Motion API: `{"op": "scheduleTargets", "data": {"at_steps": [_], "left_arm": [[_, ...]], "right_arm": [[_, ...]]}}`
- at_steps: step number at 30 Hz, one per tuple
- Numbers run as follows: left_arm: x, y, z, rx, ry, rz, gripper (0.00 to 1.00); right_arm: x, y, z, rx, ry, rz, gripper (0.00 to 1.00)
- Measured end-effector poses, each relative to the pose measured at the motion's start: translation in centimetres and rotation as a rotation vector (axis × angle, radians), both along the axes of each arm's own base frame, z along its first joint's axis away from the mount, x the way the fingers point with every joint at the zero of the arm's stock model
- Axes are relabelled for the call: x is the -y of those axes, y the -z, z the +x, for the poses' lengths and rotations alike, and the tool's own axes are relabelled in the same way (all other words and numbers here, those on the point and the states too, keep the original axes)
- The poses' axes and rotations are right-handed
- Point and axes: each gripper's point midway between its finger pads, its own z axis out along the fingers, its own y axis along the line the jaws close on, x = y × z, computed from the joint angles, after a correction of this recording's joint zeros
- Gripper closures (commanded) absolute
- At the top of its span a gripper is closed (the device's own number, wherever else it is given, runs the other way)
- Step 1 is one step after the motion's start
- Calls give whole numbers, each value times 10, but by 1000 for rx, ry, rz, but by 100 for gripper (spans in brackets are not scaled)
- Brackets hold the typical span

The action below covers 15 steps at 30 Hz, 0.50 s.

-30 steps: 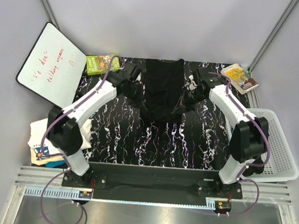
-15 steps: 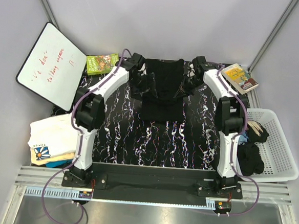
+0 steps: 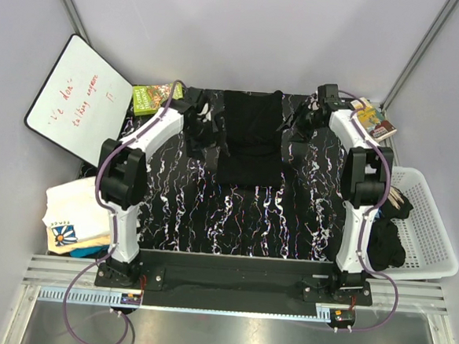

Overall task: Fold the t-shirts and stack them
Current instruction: Fold the folded rectangular tshirt in 1/3 of the way

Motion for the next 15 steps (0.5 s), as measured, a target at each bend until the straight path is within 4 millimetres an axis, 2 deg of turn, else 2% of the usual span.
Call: {"op": "scheduleTargets", "data": {"at_steps": [1, 2, 3, 6, 8, 11, 15], "left_arm": [[-3, 4, -11, -16, 2, 5, 1], [-4, 6, -17, -26, 3, 7, 1], [-5, 10, -24, -35, 6, 10, 1], [-6, 26, -40, -75, 15, 23, 1], [-7, 32, -44, -89, 14, 28, 1], [-4, 32, -44, -82, 16, 24, 1], [-3, 32, -41, -69, 17, 20, 1]], "right_arm": [[0, -10, -3, 31, -3, 2, 48], [0, -19, -6, 51, -10, 4, 61], [-2, -28, -11, 74, -22, 11, 100], [-11, -51, -32, 116, -75, 40, 100], [-17, -52, -45, 120, -119, 46, 100], [-28, -33, -66, 79, -191, 30, 100], [-52, 3, -91, -12, -294, -2, 100]]}}
